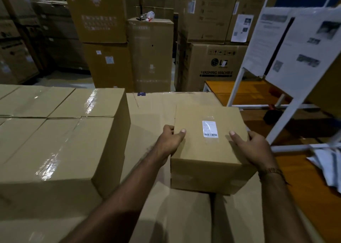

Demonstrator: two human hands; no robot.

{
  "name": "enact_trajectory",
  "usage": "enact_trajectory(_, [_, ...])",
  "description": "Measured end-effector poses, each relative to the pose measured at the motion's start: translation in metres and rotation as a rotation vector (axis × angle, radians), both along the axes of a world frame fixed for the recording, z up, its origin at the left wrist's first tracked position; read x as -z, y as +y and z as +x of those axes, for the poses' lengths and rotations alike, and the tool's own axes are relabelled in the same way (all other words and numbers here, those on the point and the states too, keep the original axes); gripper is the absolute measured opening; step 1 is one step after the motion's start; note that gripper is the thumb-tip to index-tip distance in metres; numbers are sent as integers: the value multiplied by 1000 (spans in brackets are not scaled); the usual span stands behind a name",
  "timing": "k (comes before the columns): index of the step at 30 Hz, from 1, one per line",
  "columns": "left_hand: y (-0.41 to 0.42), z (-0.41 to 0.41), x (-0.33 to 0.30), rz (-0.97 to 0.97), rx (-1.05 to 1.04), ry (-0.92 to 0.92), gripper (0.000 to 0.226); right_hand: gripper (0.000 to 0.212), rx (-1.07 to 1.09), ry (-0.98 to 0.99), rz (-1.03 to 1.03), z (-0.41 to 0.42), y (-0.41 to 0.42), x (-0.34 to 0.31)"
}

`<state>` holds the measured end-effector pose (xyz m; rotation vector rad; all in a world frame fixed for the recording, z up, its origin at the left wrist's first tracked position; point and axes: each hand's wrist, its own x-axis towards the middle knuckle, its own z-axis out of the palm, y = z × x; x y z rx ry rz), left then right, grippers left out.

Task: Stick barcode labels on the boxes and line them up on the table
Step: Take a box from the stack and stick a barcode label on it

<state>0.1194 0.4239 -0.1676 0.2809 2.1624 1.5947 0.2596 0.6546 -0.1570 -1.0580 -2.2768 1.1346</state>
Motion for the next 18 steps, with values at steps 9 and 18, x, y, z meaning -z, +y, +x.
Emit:
enact_trajectory(9, [-114,91,-4,85,36,92,38,53,112,114,45,112,-140,-4])
enact_trajectory(18, [-247,180,2,139,57,132,41,52,174,171,72,215,-286,-4])
